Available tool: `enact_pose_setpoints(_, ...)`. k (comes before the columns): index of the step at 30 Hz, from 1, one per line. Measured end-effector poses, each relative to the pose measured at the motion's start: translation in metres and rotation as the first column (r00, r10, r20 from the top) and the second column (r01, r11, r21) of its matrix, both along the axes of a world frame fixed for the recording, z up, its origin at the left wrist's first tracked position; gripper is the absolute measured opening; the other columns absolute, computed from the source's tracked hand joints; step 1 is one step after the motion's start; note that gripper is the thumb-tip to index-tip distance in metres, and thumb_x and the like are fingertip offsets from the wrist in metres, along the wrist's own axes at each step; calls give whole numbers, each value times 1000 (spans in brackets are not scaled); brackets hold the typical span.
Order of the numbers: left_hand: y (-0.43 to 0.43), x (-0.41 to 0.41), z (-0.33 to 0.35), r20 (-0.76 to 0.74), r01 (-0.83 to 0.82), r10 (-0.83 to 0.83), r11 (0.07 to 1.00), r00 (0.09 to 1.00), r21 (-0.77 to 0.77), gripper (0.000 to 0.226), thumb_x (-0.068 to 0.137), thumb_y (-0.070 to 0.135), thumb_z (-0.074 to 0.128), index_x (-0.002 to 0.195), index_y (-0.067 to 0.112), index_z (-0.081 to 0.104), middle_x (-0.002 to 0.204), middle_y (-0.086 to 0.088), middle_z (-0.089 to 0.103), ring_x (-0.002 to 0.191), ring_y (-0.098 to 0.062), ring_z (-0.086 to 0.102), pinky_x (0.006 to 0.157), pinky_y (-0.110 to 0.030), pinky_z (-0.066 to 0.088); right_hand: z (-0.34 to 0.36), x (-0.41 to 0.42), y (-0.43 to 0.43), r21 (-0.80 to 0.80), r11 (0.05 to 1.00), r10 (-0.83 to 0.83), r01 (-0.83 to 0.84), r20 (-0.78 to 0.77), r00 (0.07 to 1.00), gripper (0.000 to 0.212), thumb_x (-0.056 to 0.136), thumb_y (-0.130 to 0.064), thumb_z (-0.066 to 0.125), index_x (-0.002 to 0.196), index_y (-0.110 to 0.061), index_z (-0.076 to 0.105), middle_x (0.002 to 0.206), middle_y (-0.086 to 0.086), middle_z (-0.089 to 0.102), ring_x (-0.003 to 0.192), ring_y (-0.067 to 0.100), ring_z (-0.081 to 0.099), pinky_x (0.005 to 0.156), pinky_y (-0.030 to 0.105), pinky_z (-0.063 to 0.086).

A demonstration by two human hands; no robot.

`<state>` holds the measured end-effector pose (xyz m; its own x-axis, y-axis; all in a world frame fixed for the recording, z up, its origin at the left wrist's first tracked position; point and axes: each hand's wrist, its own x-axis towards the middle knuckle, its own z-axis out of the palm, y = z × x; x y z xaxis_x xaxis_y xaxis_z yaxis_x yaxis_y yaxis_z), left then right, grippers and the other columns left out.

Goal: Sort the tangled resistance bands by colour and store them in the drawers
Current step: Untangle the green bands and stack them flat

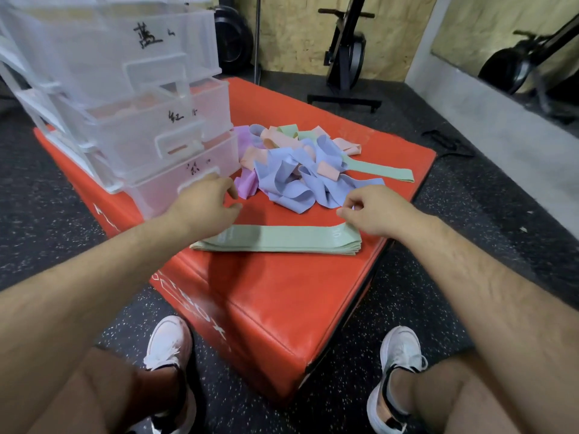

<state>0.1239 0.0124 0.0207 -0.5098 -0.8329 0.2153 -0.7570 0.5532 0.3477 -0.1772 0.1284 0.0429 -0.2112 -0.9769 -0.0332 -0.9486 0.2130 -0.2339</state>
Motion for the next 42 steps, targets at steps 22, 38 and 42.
enact_pose_setpoints(22, -40, -225, 7, -137, 91, -78, 991, 987, 93, 33, 91, 22, 52, 122, 26, 63, 130, 0, 55, 123, -26, 48, 100, -43, 40, -55, -96, -146, 3, 902, -427, 432, 166, 889, 33, 90, -38, 38, 103, -35, 68, 127, 2, 57, 120, 37, 47, 102, 44, 41)
enact_pose_setpoints(38, -30, -222, 9, -101, 115, -103, 986, 990, 124, 32, 91, 25, 49, 120, 31, 63, 126, 5, 57, 120, -22, 47, 95, -39, 37, -79, -114, -149, 30, 944, -327, 329, 216, 920, 44, 101, -31, 28, 120, -18, 65, 139, 1, 56, 128, 32, 46, 109, 42, 38)
enact_pose_setpoints(42, -28, -214, 12, -112, 130, -117, 986, 987, 108, 30, 92, 24, 48, 118, 29, 63, 124, 5, 57, 120, -22, 46, 99, -41, 40, -73, -114, -148, -33, 970, -233, 239, 133, 963, 46, 105, -28, 30, 144, -12, 50, 158, 5, 37, 142, 32, 35, 118, 41, 28)
